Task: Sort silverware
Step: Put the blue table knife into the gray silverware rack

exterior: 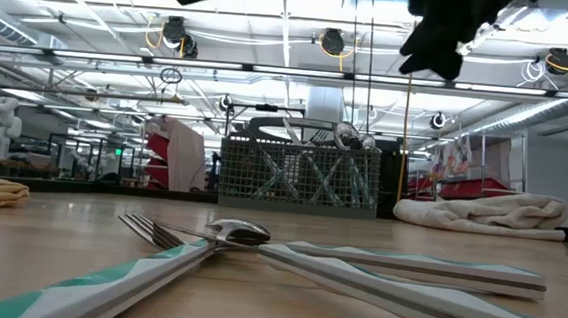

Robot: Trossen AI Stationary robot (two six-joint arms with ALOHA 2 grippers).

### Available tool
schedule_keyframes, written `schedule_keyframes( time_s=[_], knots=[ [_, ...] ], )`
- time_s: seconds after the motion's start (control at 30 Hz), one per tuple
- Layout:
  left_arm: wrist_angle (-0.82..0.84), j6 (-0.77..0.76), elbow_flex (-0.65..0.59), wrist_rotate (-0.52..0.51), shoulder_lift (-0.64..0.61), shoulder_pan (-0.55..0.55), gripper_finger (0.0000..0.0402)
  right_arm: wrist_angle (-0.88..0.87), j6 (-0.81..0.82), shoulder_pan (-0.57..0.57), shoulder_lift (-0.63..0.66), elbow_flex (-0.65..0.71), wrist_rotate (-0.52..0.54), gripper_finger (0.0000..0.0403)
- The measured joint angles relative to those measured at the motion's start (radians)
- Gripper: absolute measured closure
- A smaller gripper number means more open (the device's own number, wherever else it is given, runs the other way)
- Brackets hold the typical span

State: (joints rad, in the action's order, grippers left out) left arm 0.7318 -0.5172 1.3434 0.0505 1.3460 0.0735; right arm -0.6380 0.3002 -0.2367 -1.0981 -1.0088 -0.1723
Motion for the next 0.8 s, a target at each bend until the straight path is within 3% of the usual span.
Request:
schedule_keyframes(
  time_s=[0.27, 0.47, 0.6, 0.8],
  knots=[
    [0.019, 0.014, 0.0, -0.071, -0.123, 0.059, 0.0178, 0.22, 0.221, 0.271, -0.222, 0.0, -0.008, 0.025],
    [0.087, 0.084, 0.0, -0.101, -0.235, 0.079, 0.0178, 0.426, 0.426, 0.453, -0.422, -0.064, 0.1, 0.025],
    [0.15, 0.169, 0.0, -0.128, -0.299, 0.102, 0.0178, 0.339, 0.459, 0.532, -0.597, -0.257, 0.179, 0.025],
    [0.296, 0.206, 0.0, -0.205, -0.383, 0.106, 0.0178, -0.074, 0.489, 0.613, -0.865, -0.633, 0.245, 0.025]
  ],
)
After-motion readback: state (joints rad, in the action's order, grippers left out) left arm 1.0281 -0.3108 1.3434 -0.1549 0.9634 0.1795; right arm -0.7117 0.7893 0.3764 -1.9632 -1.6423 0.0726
